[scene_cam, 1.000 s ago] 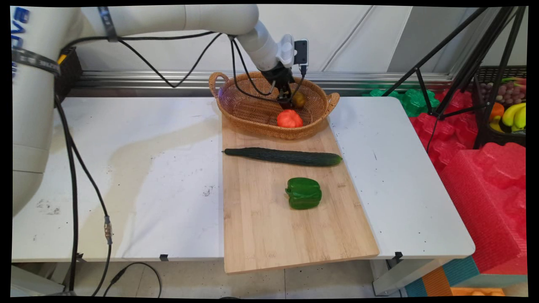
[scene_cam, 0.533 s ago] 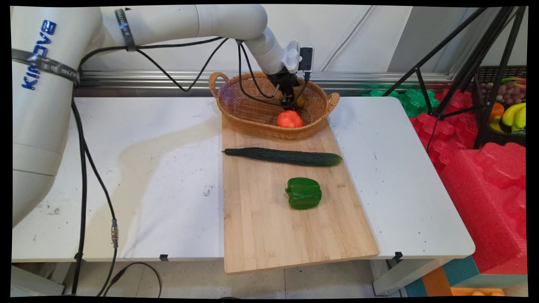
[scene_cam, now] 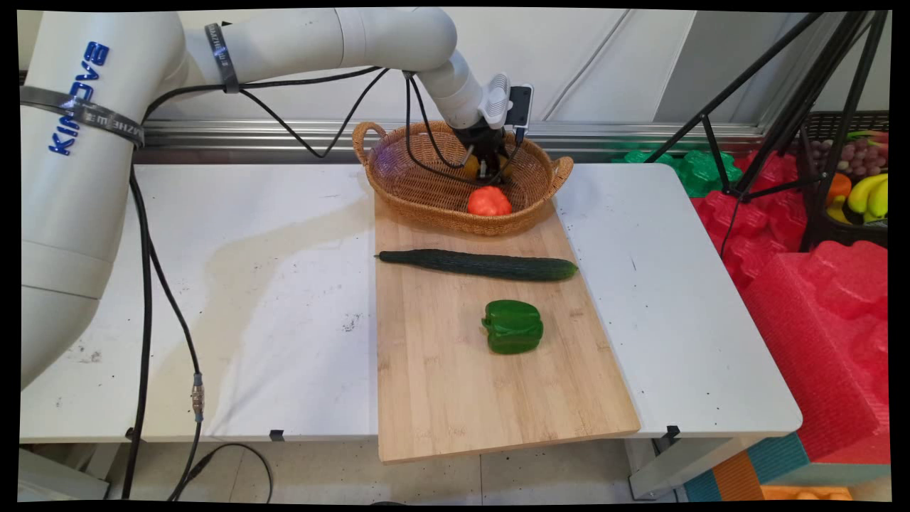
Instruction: Place the picked object on the cutting board
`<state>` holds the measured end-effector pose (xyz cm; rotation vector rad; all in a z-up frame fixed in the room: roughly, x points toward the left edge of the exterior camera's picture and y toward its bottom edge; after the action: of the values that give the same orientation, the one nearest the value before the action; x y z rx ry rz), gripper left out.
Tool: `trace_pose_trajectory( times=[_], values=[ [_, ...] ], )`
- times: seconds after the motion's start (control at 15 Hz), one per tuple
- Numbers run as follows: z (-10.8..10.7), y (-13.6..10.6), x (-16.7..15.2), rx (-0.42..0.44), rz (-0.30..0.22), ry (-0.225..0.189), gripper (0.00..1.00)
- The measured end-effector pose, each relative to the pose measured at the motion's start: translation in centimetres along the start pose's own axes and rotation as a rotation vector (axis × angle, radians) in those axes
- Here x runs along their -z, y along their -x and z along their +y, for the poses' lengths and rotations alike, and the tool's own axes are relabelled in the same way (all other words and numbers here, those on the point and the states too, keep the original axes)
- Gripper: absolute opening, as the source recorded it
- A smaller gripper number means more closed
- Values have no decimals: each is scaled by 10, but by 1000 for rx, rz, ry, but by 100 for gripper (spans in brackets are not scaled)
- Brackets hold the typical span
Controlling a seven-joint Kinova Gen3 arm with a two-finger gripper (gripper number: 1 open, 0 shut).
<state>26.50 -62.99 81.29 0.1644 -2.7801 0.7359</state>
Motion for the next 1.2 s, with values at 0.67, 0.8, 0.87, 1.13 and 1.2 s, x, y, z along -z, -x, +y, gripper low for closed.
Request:
trace_pose_trajectory(
  times=[0.67, 0.8, 0.87, 1.13, 1.2],
  values=[
    [2, -7, 51, 34, 11, -70, 0],
    [6, -10, 69, 48, 16, -87, 0],
    [9, -13, 82, 57, 23, -95, 0],
    [30, -27, 130, 71, 52, -98, 0],
    [38, -31, 144, 70, 61, -91, 0]
  ],
)
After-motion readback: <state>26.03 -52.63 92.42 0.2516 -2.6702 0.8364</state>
